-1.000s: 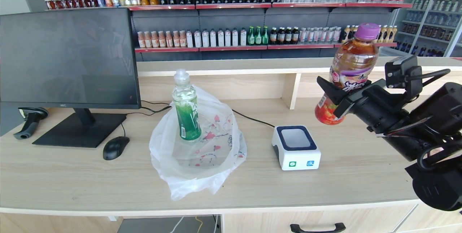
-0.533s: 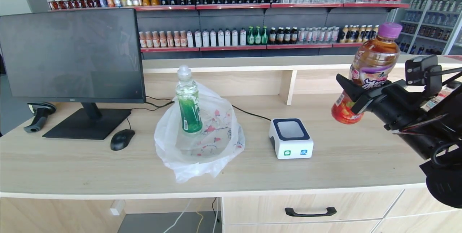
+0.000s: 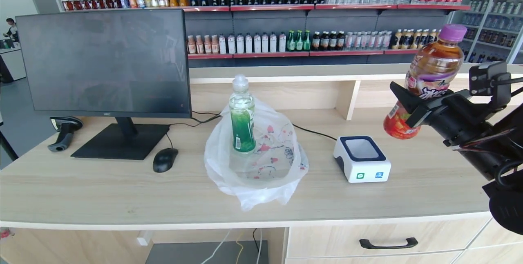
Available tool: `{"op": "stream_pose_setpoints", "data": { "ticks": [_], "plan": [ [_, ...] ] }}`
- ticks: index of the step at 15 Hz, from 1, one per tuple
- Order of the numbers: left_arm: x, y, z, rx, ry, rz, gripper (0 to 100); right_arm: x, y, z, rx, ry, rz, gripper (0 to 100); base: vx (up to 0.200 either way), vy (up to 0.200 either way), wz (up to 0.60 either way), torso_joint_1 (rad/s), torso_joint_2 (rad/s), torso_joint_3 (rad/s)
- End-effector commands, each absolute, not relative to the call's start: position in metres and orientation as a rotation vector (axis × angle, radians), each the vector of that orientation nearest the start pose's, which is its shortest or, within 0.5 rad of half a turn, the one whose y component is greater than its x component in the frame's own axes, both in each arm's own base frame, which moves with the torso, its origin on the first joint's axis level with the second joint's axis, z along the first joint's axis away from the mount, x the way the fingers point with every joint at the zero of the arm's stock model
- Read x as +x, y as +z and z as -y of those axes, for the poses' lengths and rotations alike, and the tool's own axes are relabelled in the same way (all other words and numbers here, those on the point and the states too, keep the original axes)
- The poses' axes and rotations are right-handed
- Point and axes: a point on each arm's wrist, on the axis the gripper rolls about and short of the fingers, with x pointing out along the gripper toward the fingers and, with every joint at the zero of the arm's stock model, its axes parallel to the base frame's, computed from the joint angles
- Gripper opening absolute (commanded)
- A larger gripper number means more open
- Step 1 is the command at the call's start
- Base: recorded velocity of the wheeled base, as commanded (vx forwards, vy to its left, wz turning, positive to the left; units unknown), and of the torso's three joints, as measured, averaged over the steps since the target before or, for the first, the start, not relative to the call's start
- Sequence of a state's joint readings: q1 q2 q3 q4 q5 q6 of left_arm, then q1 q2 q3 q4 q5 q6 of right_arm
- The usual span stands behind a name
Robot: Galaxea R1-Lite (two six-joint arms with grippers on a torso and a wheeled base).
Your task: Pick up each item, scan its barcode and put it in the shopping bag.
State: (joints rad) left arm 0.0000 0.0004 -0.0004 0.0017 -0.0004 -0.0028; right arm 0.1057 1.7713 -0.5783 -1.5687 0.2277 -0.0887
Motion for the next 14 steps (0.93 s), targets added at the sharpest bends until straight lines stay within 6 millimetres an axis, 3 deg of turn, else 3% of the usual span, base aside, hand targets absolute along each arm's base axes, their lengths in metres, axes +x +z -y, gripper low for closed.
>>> {"op": "stream_pose_setpoints", "data": {
  "ticks": [1, 3, 9, 14],
  "plan": [
    [-0.0229, 0.0757, 0.0, -0.003, 0.0, 0.0, 100, 0.2876, 0.1968, -0.0348, -0.111, 0.31, 0.393, 0, 0.0, 0.2, 0.0, 0.007, 0.0, 0.002],
    [-0.0228, 0.0755, 0.0, -0.002, -0.002, 0.0, 100, 0.2881, 0.1994, -0.0348, -0.112, 0.31, 0.403, 0, 0.0, 0.2, 0.0, 0.0, 0.0, 0.002],
    [-0.0228, 0.0755, 0.0, 0.002, -0.002, 0.0, 100, 0.2863, 0.1997, -0.0351, -0.11, 0.312, 0.403, 0, 0.0, 0.0, 0.6, 0.001, 0.01, 0.002],
    [-0.0228, 0.0755, 0.0, 0.0, -0.002, 0.0, 100, 0.2923, 0.1984, -0.038, -0.09, 0.323, 0.401, 0, 0.0, 0.0, 0.0, 0.0, 0.0, 0.0]
  ]
}}
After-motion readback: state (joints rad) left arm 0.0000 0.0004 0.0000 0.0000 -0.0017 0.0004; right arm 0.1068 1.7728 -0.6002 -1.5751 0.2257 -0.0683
